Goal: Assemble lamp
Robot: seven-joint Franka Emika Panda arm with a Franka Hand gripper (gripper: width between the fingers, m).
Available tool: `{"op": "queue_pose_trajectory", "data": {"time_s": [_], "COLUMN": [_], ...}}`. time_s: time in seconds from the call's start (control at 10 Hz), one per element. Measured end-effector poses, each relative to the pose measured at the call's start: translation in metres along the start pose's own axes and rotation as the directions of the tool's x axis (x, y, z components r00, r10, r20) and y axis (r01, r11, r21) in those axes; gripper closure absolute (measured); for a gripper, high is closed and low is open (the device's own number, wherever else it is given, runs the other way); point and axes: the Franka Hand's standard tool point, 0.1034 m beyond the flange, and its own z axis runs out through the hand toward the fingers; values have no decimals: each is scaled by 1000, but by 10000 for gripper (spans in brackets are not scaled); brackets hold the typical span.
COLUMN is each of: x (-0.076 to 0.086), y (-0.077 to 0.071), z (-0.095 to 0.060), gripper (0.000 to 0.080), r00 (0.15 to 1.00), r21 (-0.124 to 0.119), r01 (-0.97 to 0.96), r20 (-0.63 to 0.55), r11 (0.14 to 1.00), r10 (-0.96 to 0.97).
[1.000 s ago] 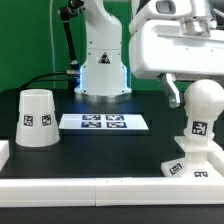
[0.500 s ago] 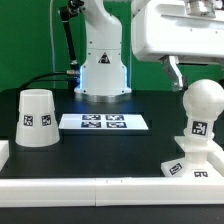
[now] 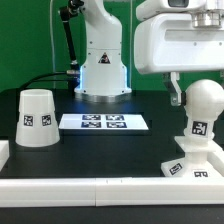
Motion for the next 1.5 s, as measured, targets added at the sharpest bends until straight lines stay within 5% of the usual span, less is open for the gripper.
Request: {"op": "queue_pose_trajectory", "data": {"time_s": [0.3,1.0,1.1,1.5], "x": [2,9,9,9], "y": [-1,11,11,11], "z": [-1,-2,-2,-2], "gripper": [100,100,228,223], "r00": [986,990,990,990], "r21": [47,43,43,38], "r01": [7,17,17,-22], "r20": [165,142,143,144], "r11": [999,999,999,999], "r10": [-15,-23,-23,16]}}
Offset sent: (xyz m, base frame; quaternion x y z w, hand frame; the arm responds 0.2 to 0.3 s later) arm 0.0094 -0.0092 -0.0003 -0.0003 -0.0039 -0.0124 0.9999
